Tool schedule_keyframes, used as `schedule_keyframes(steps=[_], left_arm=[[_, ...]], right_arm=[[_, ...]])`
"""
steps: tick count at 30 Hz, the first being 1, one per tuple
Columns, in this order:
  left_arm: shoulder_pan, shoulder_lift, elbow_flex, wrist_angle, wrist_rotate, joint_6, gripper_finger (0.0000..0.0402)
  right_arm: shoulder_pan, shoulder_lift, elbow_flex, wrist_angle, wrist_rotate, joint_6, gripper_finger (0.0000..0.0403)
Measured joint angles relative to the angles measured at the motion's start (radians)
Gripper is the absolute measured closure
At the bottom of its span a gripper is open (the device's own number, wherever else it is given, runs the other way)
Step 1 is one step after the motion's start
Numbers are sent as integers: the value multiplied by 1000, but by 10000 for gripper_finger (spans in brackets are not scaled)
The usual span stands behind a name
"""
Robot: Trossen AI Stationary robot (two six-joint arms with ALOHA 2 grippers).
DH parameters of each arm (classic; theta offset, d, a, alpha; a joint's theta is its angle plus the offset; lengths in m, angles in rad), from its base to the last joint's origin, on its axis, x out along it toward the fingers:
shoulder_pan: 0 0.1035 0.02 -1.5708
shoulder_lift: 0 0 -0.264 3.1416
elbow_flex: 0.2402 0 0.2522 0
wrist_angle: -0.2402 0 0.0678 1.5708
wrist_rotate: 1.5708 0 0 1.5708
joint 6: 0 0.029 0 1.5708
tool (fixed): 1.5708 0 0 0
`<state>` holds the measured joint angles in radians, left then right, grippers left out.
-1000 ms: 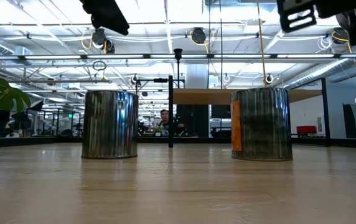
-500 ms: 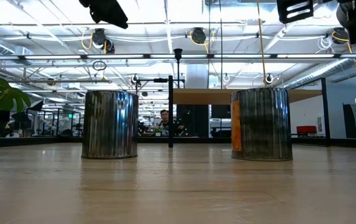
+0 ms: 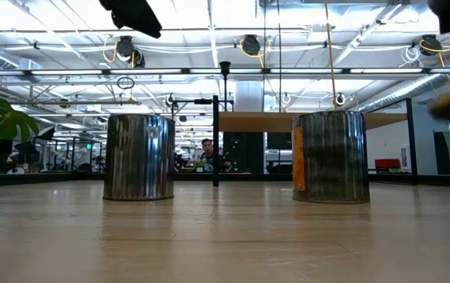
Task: Pick & Place candle stick holders
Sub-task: Put the right gold candle holder on the shelf
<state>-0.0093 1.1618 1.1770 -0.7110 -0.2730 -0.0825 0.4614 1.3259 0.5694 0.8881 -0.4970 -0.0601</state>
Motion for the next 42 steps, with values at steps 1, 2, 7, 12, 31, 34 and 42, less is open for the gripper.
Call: schedule_keyframes(steps=[1,2,7,12,31,34,42], left_arm=[[0,0,0,4,-1,3,250],[0,0,0,9,-3,5,250],[0,0,0,14,-24,9,249],[0,0,0,16,-27,26,249],[0,0,0,19,-45,38,249],[0,0,0,19,-51,38,249],[0,0,0,18,-52,38,249]], right_arm=[[0,-22,0,2,7,-15,391],[-1,-46,0,2,26,-18,391],[-33,-166,0,6,273,-26,377],[-135,-267,0,15,533,-45,387],[-795,-228,379,-440,755,-115,389],[-867,-178,380,-454,755,-96,380],[-1028,-91,380,-448,753,-54,391]])
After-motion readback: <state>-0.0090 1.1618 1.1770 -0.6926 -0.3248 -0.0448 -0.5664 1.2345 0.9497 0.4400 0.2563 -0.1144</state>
